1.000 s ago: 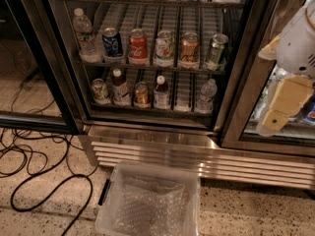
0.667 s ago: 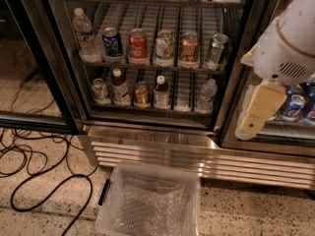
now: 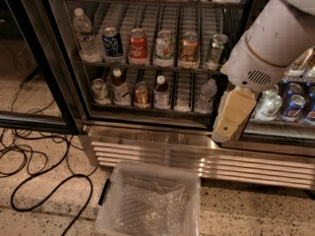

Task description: Pick pepsi can from middle shelf of fridge

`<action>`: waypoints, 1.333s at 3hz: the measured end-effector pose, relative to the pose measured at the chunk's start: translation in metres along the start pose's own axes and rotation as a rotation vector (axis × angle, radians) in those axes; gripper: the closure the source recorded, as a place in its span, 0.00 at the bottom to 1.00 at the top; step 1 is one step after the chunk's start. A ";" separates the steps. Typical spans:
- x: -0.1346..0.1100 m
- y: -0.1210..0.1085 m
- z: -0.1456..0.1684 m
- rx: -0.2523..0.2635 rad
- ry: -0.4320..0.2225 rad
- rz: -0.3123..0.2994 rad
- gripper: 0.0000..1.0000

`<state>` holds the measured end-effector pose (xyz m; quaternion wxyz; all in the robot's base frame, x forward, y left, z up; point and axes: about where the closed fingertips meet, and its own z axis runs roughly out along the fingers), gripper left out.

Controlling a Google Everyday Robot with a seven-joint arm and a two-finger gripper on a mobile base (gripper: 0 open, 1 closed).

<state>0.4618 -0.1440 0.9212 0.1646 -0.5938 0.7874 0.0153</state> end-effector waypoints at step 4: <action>-0.081 0.009 0.111 -0.023 -0.245 0.280 0.00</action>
Offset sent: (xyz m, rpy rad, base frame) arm 0.0460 0.1351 -0.1030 0.3834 0.0088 -0.2813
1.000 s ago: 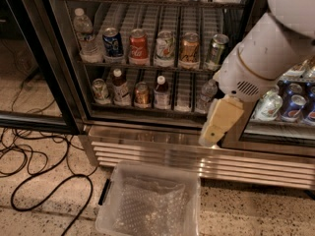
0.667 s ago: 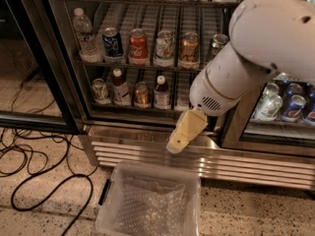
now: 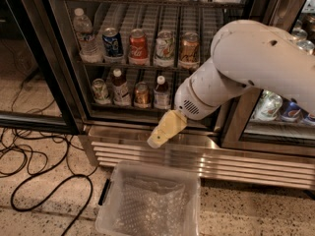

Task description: Pick pepsi can from middle shelf of fridge

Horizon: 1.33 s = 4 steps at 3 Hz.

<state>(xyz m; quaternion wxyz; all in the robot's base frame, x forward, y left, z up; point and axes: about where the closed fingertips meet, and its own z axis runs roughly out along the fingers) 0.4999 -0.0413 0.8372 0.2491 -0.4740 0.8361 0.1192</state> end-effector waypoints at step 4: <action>-0.043 -0.017 0.093 0.060 -0.121 0.252 0.00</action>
Offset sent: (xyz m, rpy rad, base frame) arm 0.0718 0.0822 -0.0676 0.2143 -0.0275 -0.2542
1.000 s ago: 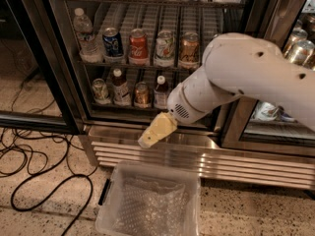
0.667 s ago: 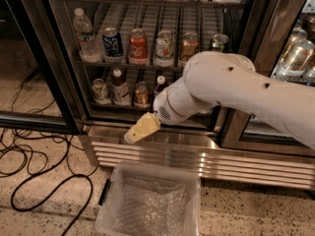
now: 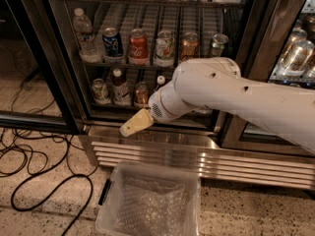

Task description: Pick pepsi can from middle shelf of fridge

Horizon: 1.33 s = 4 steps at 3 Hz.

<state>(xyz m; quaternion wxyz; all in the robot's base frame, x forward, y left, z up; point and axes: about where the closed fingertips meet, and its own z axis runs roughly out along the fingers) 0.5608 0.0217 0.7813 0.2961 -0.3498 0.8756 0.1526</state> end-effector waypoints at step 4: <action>-0.074 -0.036 0.065 0.123 -0.142 0.089 0.00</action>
Offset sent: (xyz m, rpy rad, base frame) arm 0.0414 0.0412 -0.0029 0.1530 -0.0821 -0.1076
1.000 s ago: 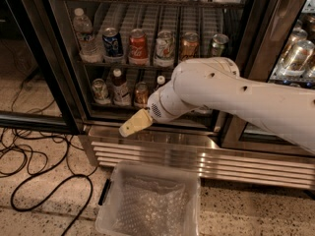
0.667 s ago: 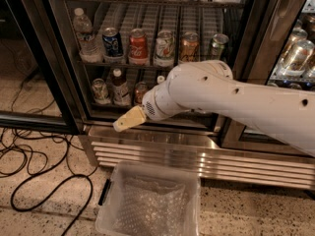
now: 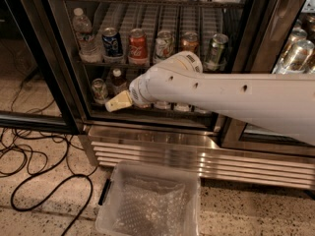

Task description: Pick pepsi can from middle shelf of fridge

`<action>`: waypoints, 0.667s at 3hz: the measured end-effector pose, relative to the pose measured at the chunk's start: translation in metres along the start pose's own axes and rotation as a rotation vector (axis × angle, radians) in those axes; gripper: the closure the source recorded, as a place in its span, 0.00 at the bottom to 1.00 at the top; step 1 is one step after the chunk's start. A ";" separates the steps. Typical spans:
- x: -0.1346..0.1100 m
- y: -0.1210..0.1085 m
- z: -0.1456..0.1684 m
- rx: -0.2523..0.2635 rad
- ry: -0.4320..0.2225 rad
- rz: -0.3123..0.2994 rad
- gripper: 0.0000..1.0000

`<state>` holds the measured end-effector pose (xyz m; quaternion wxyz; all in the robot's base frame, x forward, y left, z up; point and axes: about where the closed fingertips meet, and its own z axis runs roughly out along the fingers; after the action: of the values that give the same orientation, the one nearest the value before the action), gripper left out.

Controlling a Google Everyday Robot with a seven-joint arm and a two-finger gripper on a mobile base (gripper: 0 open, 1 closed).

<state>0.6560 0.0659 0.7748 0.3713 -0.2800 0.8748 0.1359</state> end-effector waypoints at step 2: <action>-0.002 0.001 0.001 0.006 0.000 0.060 0.00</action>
Offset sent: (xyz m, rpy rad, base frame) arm 0.0025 0.0022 0.0001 0.0260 0.0214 -0.0430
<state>0.6574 0.0680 0.7752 0.3679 -0.2525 0.8832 0.1443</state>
